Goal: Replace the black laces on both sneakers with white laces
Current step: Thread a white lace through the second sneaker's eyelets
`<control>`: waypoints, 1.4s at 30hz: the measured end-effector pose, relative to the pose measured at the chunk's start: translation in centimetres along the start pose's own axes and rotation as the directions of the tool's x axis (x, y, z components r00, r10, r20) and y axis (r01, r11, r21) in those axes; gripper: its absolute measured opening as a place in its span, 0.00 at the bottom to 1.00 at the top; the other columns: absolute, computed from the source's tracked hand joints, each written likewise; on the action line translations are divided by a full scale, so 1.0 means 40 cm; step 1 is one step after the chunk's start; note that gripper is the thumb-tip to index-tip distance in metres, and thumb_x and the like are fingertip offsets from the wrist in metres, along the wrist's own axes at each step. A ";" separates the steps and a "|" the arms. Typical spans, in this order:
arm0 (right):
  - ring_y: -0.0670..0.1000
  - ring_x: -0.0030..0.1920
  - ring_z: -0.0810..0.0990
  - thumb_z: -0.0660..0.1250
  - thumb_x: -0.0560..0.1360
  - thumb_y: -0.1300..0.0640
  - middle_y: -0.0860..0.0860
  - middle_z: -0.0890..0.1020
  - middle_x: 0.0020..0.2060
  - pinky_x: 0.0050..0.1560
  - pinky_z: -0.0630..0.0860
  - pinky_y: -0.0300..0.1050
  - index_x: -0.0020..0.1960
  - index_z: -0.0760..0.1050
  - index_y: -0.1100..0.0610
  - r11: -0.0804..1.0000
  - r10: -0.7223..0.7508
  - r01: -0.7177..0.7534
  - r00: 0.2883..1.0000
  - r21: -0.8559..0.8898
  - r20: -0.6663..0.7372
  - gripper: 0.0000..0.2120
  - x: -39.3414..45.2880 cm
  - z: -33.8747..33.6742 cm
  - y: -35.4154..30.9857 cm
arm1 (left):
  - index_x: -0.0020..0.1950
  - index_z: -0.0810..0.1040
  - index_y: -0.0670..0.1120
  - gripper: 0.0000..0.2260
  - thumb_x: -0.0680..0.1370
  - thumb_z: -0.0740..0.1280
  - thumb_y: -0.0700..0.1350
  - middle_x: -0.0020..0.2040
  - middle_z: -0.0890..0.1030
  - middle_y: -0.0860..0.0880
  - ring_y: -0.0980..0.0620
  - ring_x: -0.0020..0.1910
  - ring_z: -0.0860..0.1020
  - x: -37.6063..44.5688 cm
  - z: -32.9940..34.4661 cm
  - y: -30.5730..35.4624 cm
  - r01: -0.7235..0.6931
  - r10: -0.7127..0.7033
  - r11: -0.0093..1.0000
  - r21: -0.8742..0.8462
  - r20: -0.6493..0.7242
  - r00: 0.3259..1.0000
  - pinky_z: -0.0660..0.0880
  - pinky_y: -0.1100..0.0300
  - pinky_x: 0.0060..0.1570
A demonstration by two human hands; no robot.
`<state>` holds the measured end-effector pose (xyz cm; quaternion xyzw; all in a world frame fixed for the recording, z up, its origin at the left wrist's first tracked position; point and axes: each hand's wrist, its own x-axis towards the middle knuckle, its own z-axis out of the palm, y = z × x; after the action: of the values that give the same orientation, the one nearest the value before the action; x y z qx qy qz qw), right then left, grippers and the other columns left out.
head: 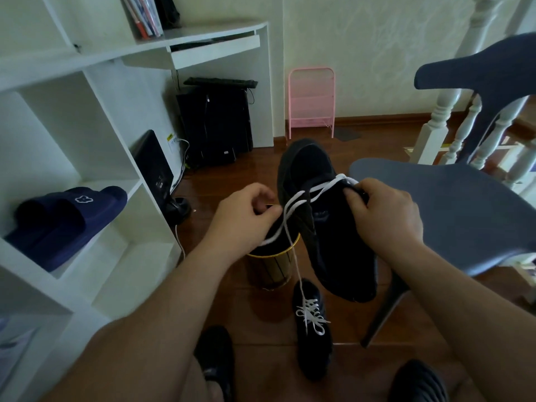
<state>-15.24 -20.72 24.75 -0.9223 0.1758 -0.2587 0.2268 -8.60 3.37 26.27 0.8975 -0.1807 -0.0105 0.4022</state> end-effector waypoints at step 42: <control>0.55 0.39 0.77 0.61 0.83 0.43 0.46 0.79 0.36 0.32 0.66 0.44 0.48 0.78 0.48 0.999 -0.050 0.052 0.997 -0.016 0.063 0.12 -0.005 -0.019 -0.030 | 0.44 0.80 0.55 0.12 0.82 0.62 0.56 0.38 0.81 0.53 0.51 0.38 0.79 -0.013 0.035 0.028 0.047 -0.066 0.975 0.216 0.082 0.995 0.75 0.55 0.39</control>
<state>-15.58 -19.89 25.87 -0.9361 0.1473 -0.2338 0.2174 -9.65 1.86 26.06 0.9389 -0.1730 -0.0420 0.2947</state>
